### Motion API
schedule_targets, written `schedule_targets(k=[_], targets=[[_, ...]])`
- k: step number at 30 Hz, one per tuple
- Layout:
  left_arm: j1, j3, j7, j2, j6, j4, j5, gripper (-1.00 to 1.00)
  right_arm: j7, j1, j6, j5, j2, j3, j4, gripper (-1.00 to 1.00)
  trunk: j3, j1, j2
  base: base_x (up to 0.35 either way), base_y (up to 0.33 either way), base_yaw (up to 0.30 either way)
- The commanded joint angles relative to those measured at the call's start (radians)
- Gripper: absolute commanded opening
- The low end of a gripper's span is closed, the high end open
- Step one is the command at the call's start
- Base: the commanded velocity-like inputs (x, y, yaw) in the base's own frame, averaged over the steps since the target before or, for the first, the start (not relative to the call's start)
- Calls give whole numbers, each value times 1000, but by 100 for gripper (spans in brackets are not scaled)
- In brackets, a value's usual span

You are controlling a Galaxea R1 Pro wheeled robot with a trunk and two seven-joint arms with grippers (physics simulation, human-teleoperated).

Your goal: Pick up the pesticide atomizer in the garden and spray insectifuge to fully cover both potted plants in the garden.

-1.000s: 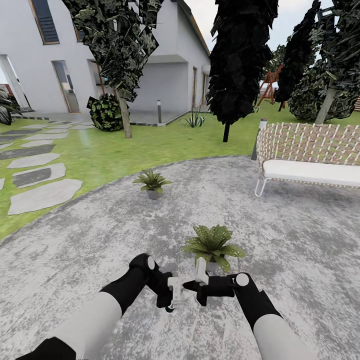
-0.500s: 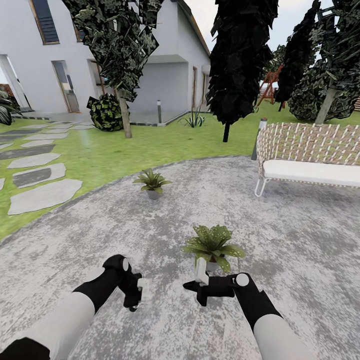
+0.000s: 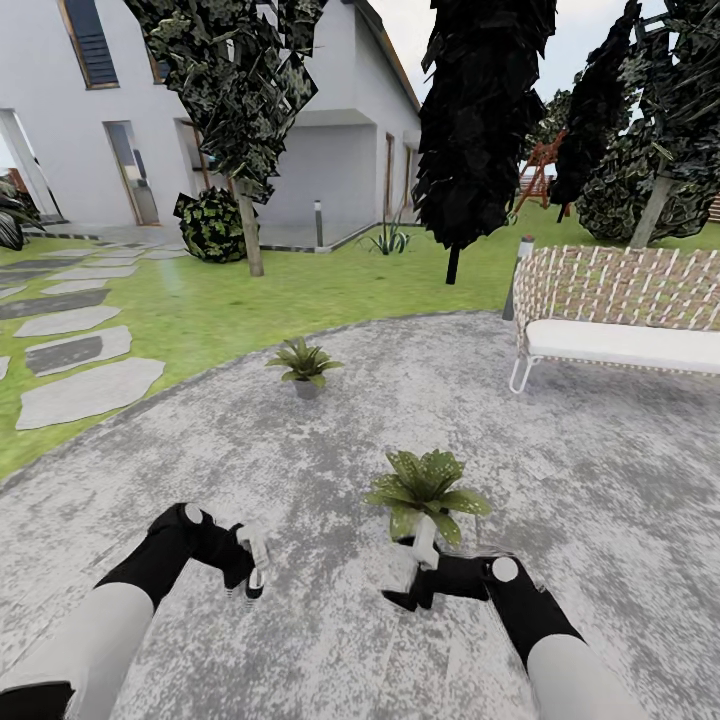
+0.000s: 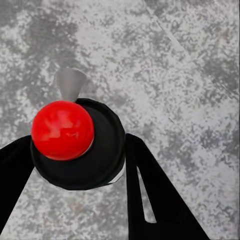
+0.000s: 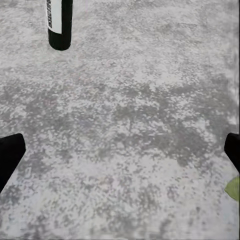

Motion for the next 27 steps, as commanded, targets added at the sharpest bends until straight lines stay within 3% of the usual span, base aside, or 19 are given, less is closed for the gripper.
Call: schedule_targets(k=[1,3,4,6,8,9,10,11,14,17,19,21,22,24,27], targets=[[0,59,4,-5,11,-1,21,-100,-29,0,-6,8,-9,-31,47,100,-1,0,0,0,0,0],[2,109,16,-8,11,6,66,-100,-83,1,-7,9,-28,-66,114,100,-1,0,0,0,0,0],[2,130,27,-8,11,29,111,-100,-143,1,-8,9,-52,-95,157,100,-1,0,0,0,0,0],[3,144,62,-8,7,86,185,-100,-245,2,-7,9,-83,-125,207,100,-1,0,0,0,0,0],[3,151,153,-8,-22,169,263,-100,-350,2,-7,9,-101,-139,242,100,-1,0,0,0,0,0],[3,153,252,-9,-72,230,307,-100,-412,2,-8,9,-106,-143,254,100,-1,0,0,0,0,0],[3,154,326,-10,-114,273,329,-100,-448,2,-8,9,-109,-146,259,100,-1,0,0,0,0,0],[3,154,439,-12,-174,342,355,-100,-505,2,-8,9,-110,-148,264,100,-1,0,0,0,0,0],[3,156,723,-13,-271,490,419,-100,-722,5,-8,8,-105,-149,281,100,-1,0,0,0,0,0],[42,157,825,-11,-298,531,501,-100,-902,46,-19,5,-102,-149,340,100,-1,0,0,0,0,0],[73,157,845,-11,-333,538,536,-100,-1007,83,-56,-3,-101,-149,373,100,-1,0,0,0,0,0],[111,157,870,-12,-379,547,556,-100,-1142,143,-184,-13,-98,-148,407,100,-1,0,0,0,0,0],[124,157,885,-12,-387,548,560,-100,-1178,159,-224,-14,-98,-148,417,100,-1,0,0,0,0,0],[151,157,935,-13,-396,551,565,-100,-1234,186,-284,-17,-98,-149,436,100,-1,0,0,0,0,0],[194,157,981,-12,-419,552,567,-100,-1258,206,-309,-16,-101,-149,445,100,-1,0,0,0,0,0]])
